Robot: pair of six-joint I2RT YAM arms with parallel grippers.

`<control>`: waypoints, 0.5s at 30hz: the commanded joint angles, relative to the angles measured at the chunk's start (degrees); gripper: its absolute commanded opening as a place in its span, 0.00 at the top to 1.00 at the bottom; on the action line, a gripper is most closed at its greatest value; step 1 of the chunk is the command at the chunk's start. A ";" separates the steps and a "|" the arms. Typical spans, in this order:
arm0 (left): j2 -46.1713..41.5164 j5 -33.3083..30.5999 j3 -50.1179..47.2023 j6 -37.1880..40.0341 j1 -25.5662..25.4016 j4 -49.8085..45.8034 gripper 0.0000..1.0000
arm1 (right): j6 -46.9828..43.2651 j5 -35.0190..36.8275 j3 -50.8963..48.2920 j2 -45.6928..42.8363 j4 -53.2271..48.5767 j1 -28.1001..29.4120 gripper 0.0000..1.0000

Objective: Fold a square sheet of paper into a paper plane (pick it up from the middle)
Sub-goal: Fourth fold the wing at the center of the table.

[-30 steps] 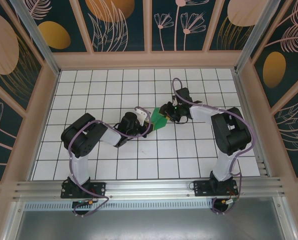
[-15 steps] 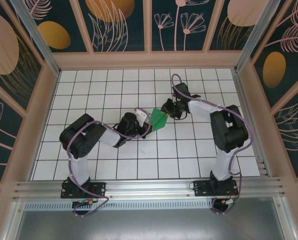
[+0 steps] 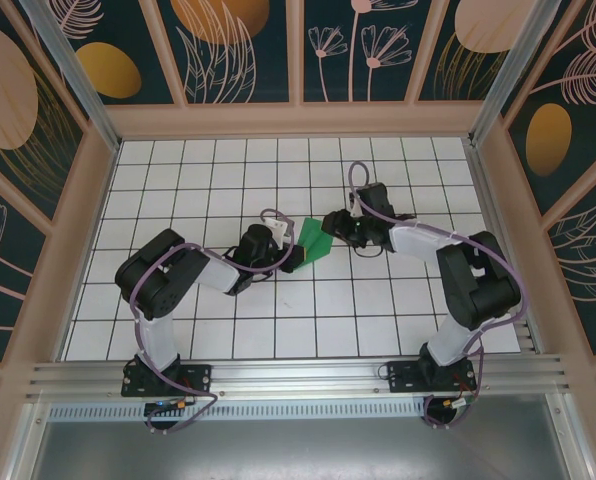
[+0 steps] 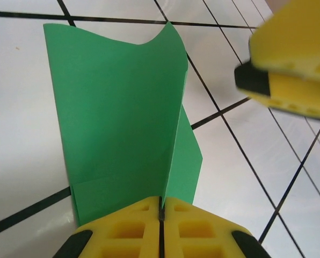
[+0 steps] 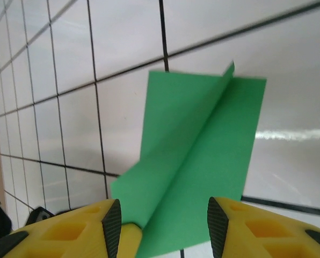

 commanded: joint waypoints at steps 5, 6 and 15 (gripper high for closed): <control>1.08 4.02 -1.56 -14.18 1.26 7.83 0.91 | -1.22 -2.25 -1.22 1.99 5.70 2.13 0.52; 1.09 3.87 -1.65 -14.57 1.31 7.79 0.91 | -1.14 -2.45 -1.12 2.41 5.96 2.18 0.52; 2.27 2.42 -0.14 -16.48 1.81 1.52 0.91 | -1.49 -3.46 2.07 6.65 5.43 3.48 0.53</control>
